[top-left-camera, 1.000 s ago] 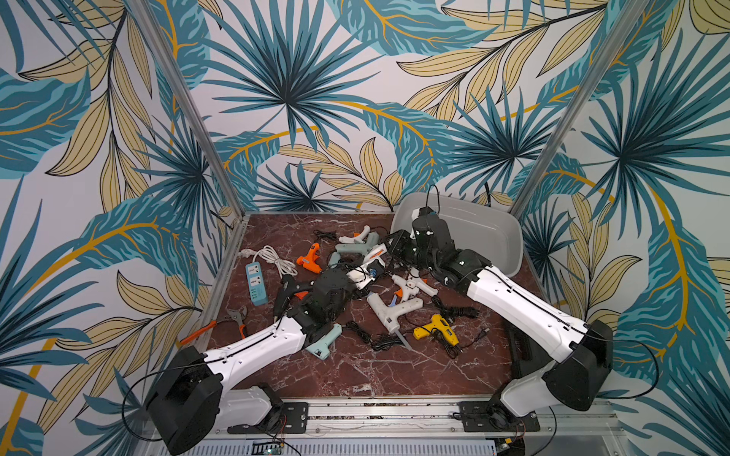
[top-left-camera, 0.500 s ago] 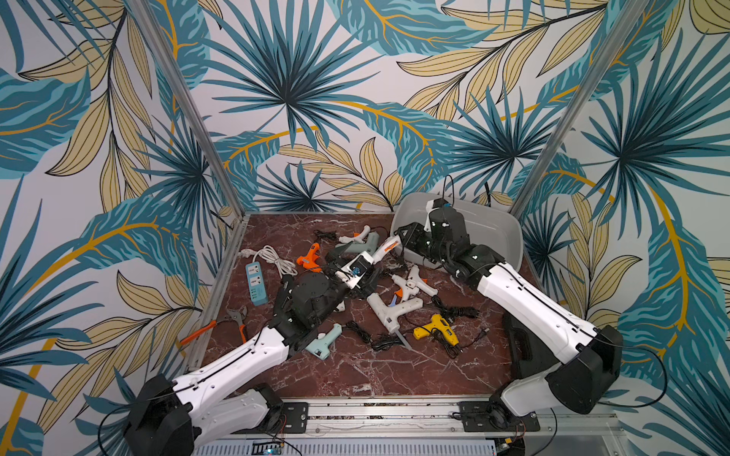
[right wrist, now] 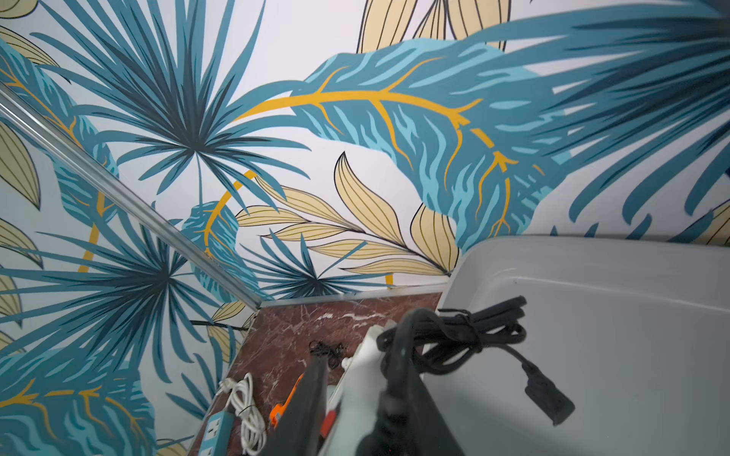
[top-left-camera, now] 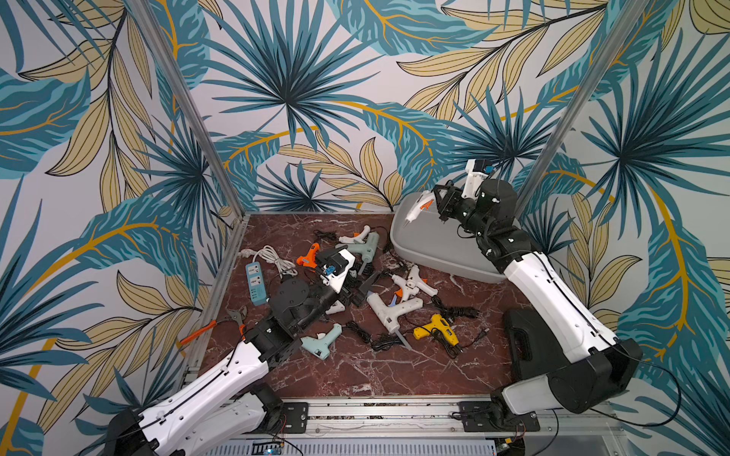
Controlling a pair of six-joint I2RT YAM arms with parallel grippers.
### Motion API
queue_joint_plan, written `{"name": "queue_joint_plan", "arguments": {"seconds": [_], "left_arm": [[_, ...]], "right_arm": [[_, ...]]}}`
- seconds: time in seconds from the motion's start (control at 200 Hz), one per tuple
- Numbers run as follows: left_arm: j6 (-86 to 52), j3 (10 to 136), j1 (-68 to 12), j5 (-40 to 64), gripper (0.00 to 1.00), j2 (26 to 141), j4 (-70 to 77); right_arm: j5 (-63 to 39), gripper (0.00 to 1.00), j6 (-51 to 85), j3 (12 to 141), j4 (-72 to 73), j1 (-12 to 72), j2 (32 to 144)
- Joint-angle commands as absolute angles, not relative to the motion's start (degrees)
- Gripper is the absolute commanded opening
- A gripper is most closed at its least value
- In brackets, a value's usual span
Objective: Put the hot melt glue gun into the storage box
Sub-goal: Place the hot melt adhesive gun in the storage box.
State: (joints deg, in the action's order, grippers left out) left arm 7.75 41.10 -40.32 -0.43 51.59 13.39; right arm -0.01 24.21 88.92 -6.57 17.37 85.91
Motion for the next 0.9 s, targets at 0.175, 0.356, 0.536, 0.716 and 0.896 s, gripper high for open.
{"name": "queue_joint_plan", "arguments": {"seconds": [0.175,0.356,0.536,0.716,0.896], "left_arm": [[0.53,42.64,-37.14,-6.39,1.00,51.86,8.19],[-1.05,41.10,-34.78,-6.88,1.00,51.54,8.83],[-1.46,40.30,-33.93,-6.83,1.00,51.54,9.23],[-1.14,39.64,-33.40,-6.50,1.00,51.41,9.05],[-0.59,39.28,-32.96,-6.45,1.00,51.72,9.60]], "right_arm": [[-0.96,0.00,18.56,94.65,3.68,12.52,100.59],[-13.31,0.00,24.62,97.19,10.19,8.37,110.50],[-29.38,0.00,35.40,99.84,21.89,3.09,121.24],[-37.86,0.00,41.22,103.72,27.18,-0.20,128.96],[-39.29,0.00,39.71,108.05,21.56,-0.97,133.35]]}}
